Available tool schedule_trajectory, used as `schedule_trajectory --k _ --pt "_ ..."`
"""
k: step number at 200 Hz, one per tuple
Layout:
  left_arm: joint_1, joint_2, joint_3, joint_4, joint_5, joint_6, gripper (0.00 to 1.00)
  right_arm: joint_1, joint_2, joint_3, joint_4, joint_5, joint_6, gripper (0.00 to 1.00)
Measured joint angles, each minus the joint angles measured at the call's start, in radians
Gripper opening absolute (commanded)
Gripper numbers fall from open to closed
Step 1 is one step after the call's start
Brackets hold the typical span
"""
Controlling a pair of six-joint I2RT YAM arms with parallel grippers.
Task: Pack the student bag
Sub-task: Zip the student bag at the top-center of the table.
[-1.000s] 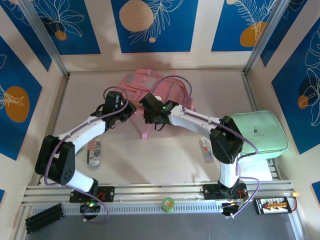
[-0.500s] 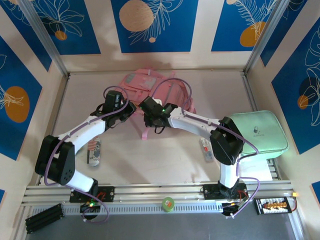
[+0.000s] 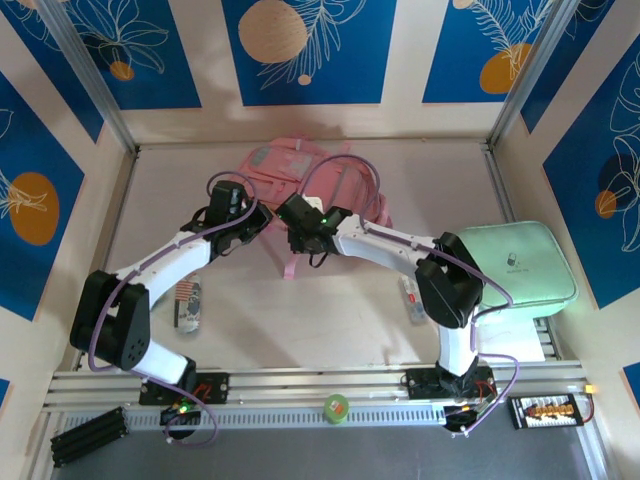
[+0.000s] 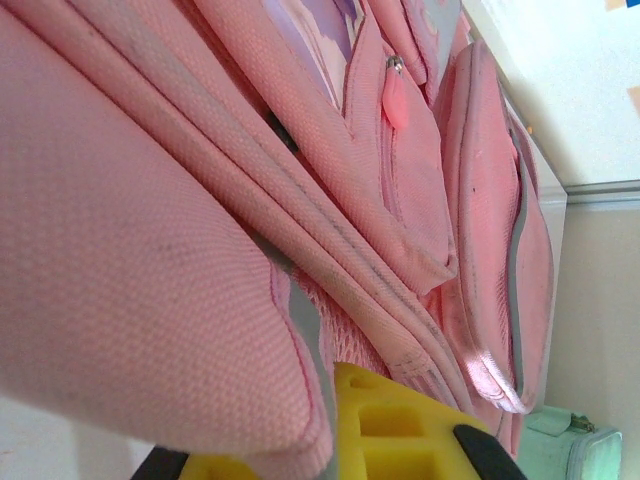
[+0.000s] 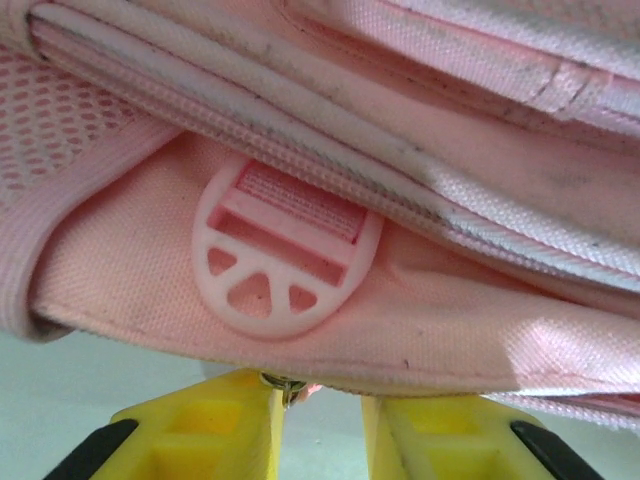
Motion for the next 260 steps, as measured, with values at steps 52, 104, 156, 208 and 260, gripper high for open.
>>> schedule_trajectory --k 52,104,156,208,260 --pt "0.0 0.0 0.0 0.0 -0.001 0.0 0.0 0.011 0.008 0.002 0.038 0.026 -0.084 0.2" --pt "0.0 0.0 0.0 -0.002 -0.008 0.001 0.0 0.015 0.013 0.006 0.042 0.064 -0.101 0.09" --pt "-0.005 0.0 0.001 -0.024 -0.019 0.021 0.0 0.013 -0.074 -0.145 0.085 0.103 -0.056 0.08" --pt "-0.006 0.0 0.001 -0.043 -0.022 0.034 0.0 -0.054 -0.236 -0.361 0.085 0.13 0.03 0.13" --pt "-0.006 0.0 0.002 -0.044 -0.022 0.034 0.0 -0.085 -0.235 -0.367 0.111 0.115 -0.021 0.19"
